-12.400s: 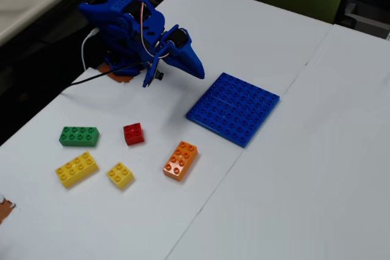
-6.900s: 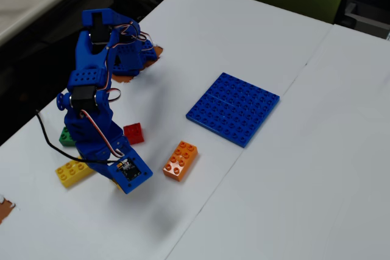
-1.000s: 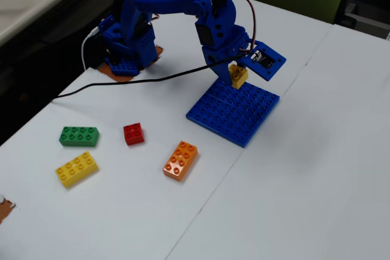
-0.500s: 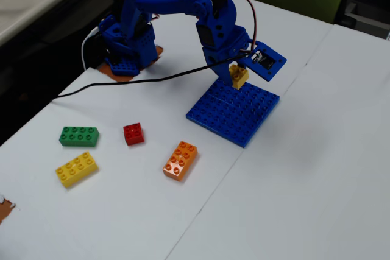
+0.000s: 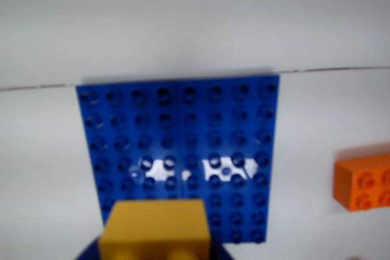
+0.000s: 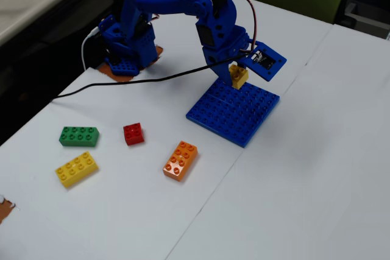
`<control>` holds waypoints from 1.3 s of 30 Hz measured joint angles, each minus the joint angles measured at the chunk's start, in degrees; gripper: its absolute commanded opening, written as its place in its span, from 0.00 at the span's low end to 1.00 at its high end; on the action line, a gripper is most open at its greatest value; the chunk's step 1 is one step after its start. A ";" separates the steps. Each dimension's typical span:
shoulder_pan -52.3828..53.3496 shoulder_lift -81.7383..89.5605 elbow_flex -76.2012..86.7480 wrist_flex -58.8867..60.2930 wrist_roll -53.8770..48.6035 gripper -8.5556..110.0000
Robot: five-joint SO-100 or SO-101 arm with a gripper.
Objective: Pick up the 2x2 yellow block and go up the 8x8 blue block.
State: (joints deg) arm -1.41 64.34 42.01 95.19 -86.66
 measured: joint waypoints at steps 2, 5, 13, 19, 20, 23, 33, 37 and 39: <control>0.00 0.00 0.00 0.00 0.00 0.07; 0.00 0.00 0.00 0.09 0.00 0.07; -0.09 0.00 0.00 0.88 -0.09 0.07; -0.09 0.00 0.00 1.14 -0.09 0.07; -0.09 0.00 0.00 1.14 -0.09 0.07; -0.09 0.00 0.00 1.14 -0.26 0.07; -0.09 0.00 0.00 1.14 -1.41 0.07; -0.09 0.00 0.00 1.14 -1.41 0.07; -0.09 0.00 0.00 1.14 -1.58 0.07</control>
State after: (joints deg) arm -1.49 64.34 42.01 96.33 -88.24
